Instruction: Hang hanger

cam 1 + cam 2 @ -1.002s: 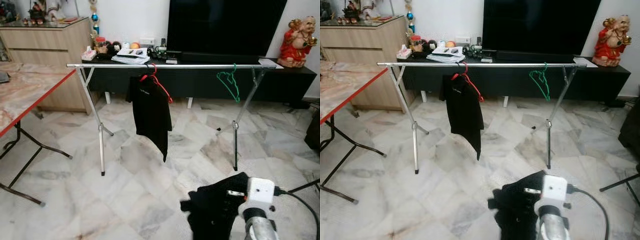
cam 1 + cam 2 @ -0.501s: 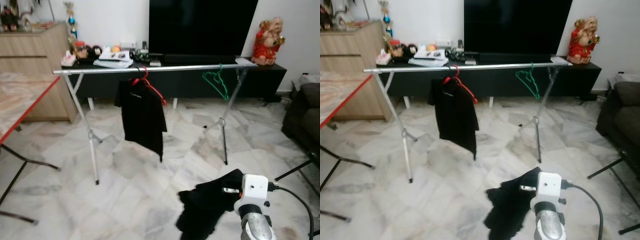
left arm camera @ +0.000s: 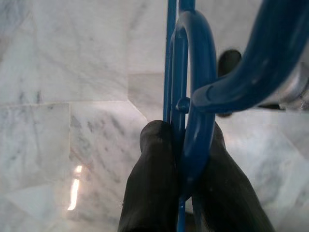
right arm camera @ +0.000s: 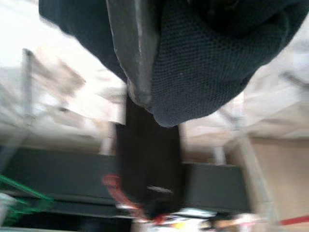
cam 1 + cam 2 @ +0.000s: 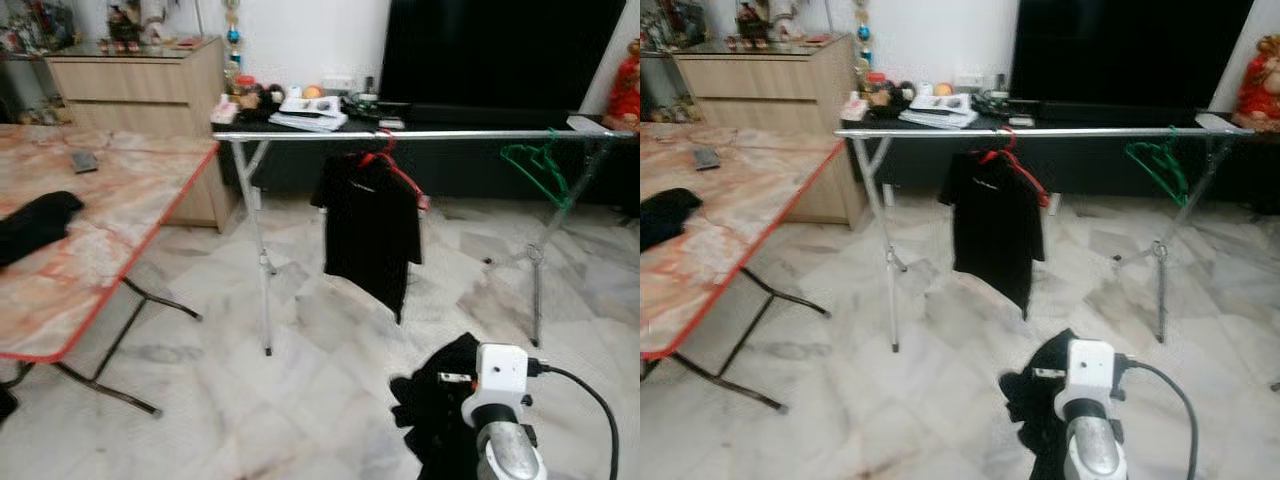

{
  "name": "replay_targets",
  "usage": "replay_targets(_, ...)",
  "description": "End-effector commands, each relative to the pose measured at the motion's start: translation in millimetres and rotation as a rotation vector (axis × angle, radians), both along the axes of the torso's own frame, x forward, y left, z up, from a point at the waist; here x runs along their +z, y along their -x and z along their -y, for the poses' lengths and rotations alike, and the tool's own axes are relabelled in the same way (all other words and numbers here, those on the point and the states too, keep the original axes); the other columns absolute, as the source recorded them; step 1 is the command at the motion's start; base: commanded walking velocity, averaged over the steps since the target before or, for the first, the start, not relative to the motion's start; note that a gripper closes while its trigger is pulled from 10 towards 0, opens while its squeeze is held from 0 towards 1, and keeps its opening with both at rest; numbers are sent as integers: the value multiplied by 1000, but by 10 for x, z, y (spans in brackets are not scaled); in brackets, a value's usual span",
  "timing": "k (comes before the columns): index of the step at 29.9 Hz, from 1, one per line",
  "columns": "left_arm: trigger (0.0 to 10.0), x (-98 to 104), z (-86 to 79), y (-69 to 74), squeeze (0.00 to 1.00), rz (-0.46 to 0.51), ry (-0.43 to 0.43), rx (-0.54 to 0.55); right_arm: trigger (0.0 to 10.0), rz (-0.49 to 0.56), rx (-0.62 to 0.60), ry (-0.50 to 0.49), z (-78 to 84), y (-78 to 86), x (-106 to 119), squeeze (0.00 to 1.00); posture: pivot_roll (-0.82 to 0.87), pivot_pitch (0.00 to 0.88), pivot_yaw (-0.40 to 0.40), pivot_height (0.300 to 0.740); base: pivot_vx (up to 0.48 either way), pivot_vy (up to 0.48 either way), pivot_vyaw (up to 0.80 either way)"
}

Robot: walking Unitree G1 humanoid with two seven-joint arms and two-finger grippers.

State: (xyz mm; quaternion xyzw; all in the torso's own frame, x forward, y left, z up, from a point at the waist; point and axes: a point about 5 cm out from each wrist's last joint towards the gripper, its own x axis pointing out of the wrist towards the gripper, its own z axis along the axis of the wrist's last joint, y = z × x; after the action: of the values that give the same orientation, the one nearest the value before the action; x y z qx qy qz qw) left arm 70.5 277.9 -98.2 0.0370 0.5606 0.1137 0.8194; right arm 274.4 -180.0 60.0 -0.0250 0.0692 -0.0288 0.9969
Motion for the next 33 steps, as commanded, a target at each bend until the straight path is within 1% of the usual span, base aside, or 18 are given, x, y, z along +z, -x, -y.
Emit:
replay_targets(1, 10000, -7, 23, -11, 0, -2, 5, 0, 10000, 55, 16, 13, -1, -55, 111, 0, 117, 0, -36, 740, 0, 352, 0)
replay_targets(9, 10000, -14, 41, -13, 0, -3, 9, 7, 10000, 59, 32, 30, -1, -72, 126, 0, 117, 0, -42, 740, 0, 356, 0)
replay_targets(13, 10000, -18, 48, -4, 0, -2, 12, 11, 10000, 80, 64, 71, -34, -86, 159, 0, 118, 0, -45, 740, 0, 356, 711)
replay_targets(18, 10000, -21, 56, 4, 0, -2, 15, 13, 10000, 91, 69, 52, -58, -98, 173, 0, 119, 0, -49, 740, 0, 355, 744)
replay_targets(26, 10000, -26, 72, -2, 0, -1, 17, 15, 10000, 119, 73, 44, -82, -135, 226, 0, 121, 0, -52, 740, 0, 354, 0)
replay_targets(30, 10000, -28, 79, -8, 0, -1, 19, 16, 10000, 151, 81, 53, -113, -154, 289, 0, 122, 0, -51, 740, 0, 356, 0)
replay_targets(31, 10000, -28, 82, -14, 0, -1, 19, 15, 10000, 173, 88, 56, -143, -170, 339, 0, 120, 0, -50, 740, 0, 352, 0)
replay_targets(33, 10000, -28, 86, -21, 0, -1, 19, 14, 10000, 185, 93, 53, -168, -183, 372, 0, 119, 0, -50, 740, 0, 352, 0)
